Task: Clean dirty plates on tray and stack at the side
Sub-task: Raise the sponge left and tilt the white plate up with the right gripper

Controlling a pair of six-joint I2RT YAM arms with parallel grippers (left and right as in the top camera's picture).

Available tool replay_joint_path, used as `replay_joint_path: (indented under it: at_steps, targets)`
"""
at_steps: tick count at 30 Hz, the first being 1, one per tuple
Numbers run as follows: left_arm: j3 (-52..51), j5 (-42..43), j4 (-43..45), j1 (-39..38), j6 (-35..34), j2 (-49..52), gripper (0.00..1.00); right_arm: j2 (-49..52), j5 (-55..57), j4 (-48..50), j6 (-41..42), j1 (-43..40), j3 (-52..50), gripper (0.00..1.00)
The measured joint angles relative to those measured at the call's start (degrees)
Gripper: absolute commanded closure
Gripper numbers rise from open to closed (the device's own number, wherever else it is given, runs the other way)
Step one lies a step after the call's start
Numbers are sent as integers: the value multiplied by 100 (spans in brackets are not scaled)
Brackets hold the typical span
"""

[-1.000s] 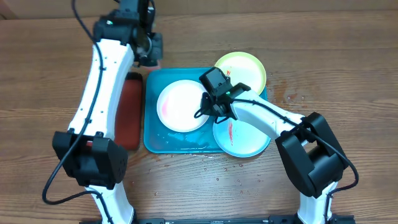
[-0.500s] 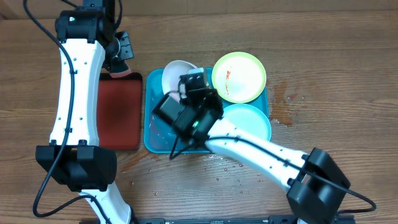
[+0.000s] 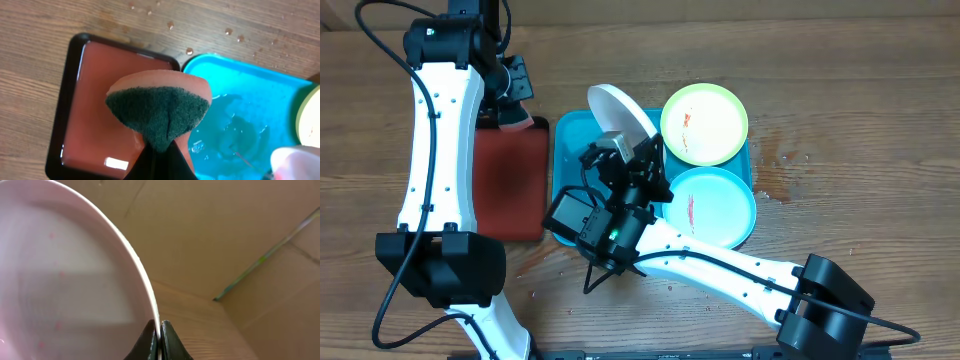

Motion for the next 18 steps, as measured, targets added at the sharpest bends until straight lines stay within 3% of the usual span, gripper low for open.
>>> replay_joint_path:
  at_steps: [9,18]
  targets:
    - [0,79,-162,0,-39,0,96,-2,-291,-125,13,-7,0,96]
    - [0,81,-181,0,-39,0,96,-348,-2769,-356,442,-420,0,96]
